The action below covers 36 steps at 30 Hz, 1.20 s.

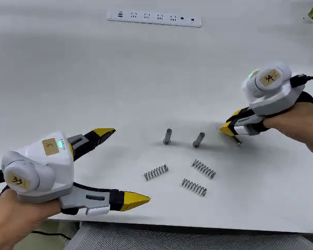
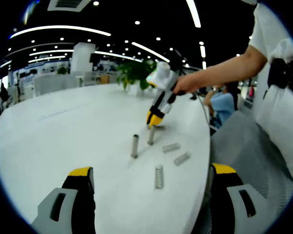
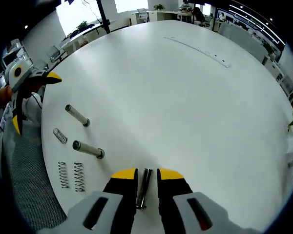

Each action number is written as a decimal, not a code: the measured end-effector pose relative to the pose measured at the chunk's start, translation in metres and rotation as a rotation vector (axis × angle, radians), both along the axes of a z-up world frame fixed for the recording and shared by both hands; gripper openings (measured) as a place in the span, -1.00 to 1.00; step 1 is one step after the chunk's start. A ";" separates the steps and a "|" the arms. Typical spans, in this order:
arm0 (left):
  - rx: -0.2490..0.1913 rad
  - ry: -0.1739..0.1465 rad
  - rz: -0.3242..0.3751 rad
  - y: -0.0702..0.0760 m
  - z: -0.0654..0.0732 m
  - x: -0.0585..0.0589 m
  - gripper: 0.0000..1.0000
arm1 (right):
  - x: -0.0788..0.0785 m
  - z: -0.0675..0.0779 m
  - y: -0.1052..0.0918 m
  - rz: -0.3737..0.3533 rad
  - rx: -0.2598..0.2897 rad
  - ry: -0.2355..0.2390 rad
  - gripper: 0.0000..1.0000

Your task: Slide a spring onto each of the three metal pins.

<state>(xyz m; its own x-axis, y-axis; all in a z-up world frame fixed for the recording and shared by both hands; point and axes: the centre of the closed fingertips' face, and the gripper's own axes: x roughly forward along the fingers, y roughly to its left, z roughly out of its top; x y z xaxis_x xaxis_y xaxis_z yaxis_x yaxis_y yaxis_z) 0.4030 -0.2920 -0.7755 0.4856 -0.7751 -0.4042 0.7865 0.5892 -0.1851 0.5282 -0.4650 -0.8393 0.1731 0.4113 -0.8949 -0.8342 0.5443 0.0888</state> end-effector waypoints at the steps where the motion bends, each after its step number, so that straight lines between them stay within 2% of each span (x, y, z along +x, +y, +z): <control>1: -0.001 0.001 0.000 0.000 0.000 0.000 1.00 | 0.000 0.000 0.000 -0.006 -0.003 0.005 -0.67; 10: -0.010 0.002 0.003 0.000 0.002 0.002 1.00 | -0.002 -0.006 -0.001 -0.024 -0.020 0.039 -0.72; 13: -0.012 0.004 0.004 0.000 0.002 0.002 1.00 | 0.003 -0.009 -0.002 -0.030 -0.020 0.040 -0.74; 19: -0.015 0.006 0.006 -0.001 0.002 0.001 1.00 | 0.001 -0.008 0.000 -0.021 -0.037 0.031 -0.79; 36: -0.023 0.007 0.009 -0.001 0.003 0.002 0.99 | -0.002 -0.006 0.002 -0.022 -0.040 0.028 -0.81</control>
<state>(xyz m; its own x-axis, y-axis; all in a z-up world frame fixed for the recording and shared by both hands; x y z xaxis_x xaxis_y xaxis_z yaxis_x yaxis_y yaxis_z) 0.4048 -0.2932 -0.7724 0.4896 -0.7800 -0.3898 0.7800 0.5916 -0.2041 0.5261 -0.4627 -0.8454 0.1567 0.3719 -0.9150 -0.8196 0.5658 0.0896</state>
